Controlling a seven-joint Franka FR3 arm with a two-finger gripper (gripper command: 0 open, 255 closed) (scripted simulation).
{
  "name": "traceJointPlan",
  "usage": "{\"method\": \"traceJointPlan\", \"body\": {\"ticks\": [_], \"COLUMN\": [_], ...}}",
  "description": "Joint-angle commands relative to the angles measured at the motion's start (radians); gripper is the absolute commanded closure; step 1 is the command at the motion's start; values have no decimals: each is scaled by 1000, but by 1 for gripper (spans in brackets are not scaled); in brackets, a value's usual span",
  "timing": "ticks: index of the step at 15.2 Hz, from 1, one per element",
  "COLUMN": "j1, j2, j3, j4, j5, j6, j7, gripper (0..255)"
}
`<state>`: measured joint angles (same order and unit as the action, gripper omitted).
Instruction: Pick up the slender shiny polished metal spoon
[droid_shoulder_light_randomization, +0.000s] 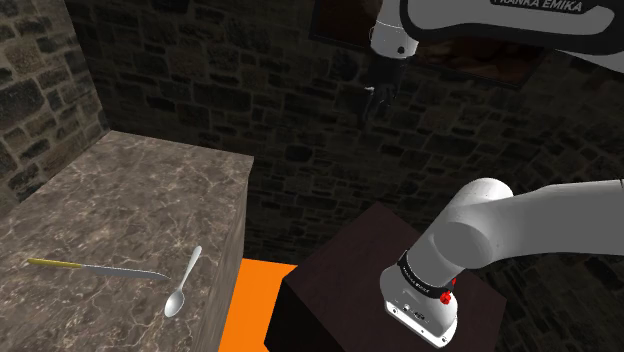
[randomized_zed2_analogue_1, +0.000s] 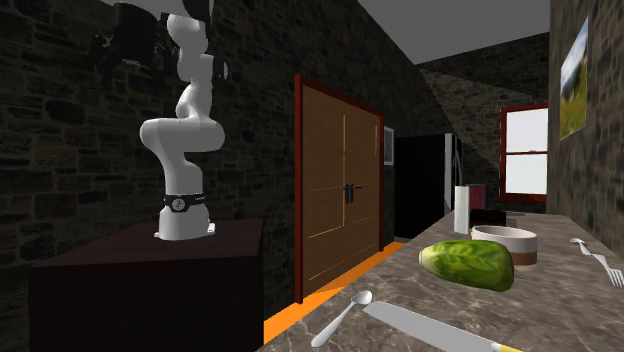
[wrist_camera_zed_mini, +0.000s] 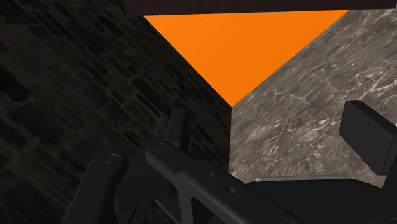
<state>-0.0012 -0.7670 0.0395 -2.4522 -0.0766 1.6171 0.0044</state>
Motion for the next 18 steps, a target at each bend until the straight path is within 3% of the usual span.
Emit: {"method": "traceJointPlan", "body": {"ticks": [1, 10, 18], "j1": [0, 41, 85], "j2": [0, 31, 198], "j3": [0, 140, 286], "j4": [0, -189, -259], "j5": [0, 171, 321], "j6": [0, 217, 475], "j7": [0, 269, 497], "gripper": [0, 0, 0]}}
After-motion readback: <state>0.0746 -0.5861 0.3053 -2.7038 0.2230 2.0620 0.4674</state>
